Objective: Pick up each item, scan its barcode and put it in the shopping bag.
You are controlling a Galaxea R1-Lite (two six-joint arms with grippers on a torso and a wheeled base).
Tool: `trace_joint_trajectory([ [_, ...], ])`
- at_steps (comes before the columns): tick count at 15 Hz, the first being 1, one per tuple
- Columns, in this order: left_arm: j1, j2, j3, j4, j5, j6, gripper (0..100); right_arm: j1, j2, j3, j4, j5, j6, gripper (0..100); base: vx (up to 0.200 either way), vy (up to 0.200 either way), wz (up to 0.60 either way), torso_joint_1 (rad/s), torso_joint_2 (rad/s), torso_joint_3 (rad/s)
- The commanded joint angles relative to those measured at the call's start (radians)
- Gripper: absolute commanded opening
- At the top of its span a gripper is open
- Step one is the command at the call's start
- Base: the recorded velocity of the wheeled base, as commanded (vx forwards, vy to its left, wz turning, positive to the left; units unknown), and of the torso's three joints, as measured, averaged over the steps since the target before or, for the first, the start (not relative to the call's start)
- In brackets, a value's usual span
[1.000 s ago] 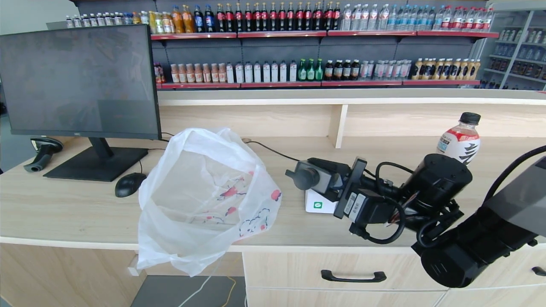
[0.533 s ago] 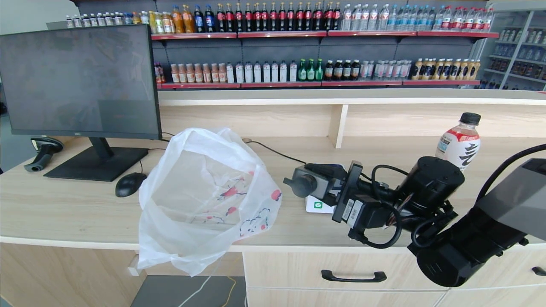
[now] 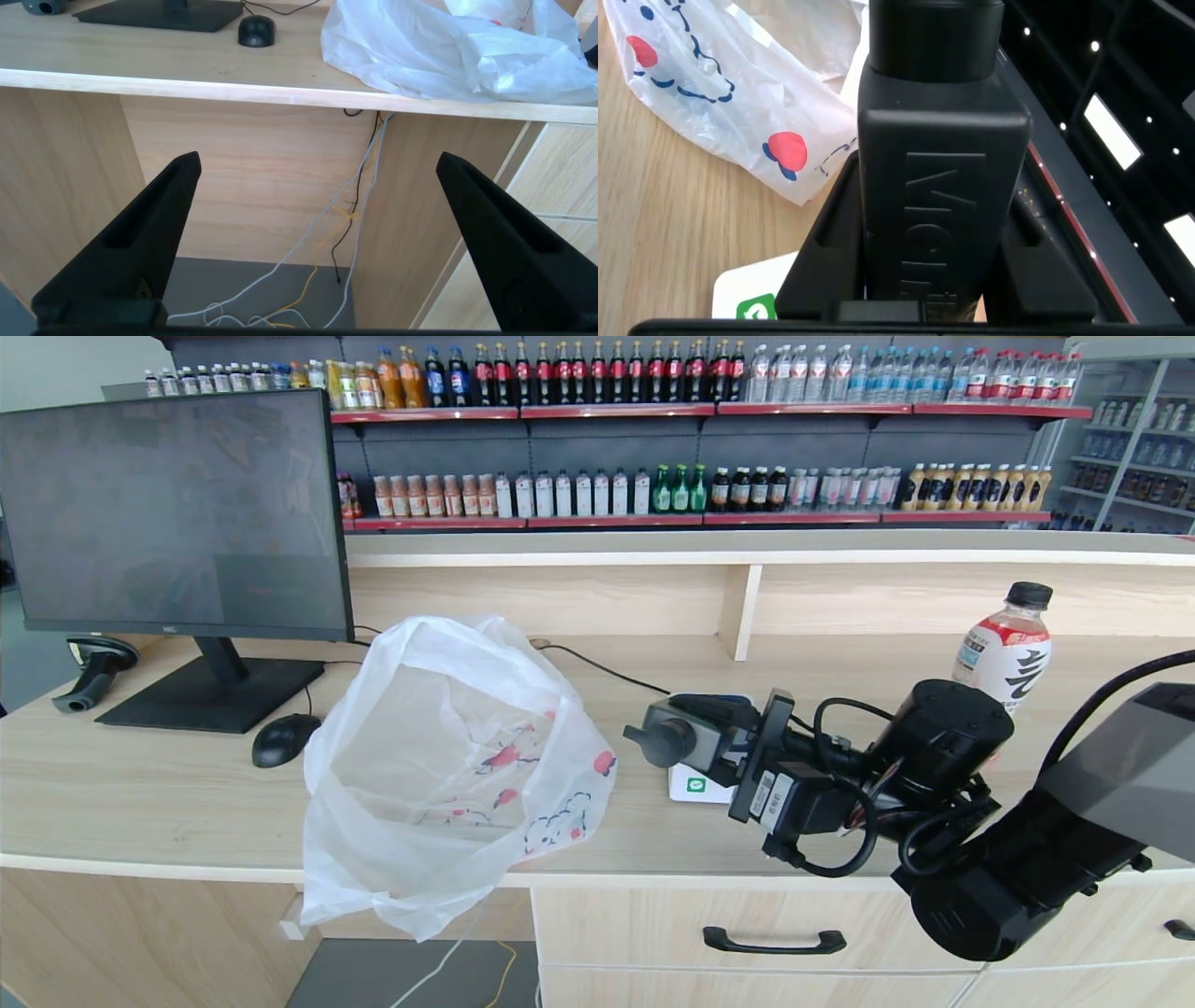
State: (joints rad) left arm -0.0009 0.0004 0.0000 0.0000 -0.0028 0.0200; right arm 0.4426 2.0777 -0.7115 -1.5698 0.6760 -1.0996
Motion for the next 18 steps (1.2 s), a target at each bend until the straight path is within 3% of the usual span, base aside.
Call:
trace_joint_trajectory([
  [1, 0.001, 0.000, 0.000, 0.000, 0.000, 0.000, 100, 0.002, -0.001, 0.000, -0.001, 0.001, 0.000, 0, 0.000, 0.000, 0.00, 0.000, 0.00, 0.000],
  [14, -0.001, 0.000, 0.000, 0.000, 0.000, 0.000, 100, 0.004, -0.025, 0.017, -0.001, 0.001, 0.006, 0, 0.000, 0.000, 0.00, 0.000, 0.00, 0.000],
  [18, 0.001, 0.000, 0.000, 0.000, 0.000, -0.002, 100, 0.010, -0.136, 0.086, -0.001, -0.003, 0.070, 0, 0.000, 0.000, 0.00, 0.000, 0.00, 0.000],
])
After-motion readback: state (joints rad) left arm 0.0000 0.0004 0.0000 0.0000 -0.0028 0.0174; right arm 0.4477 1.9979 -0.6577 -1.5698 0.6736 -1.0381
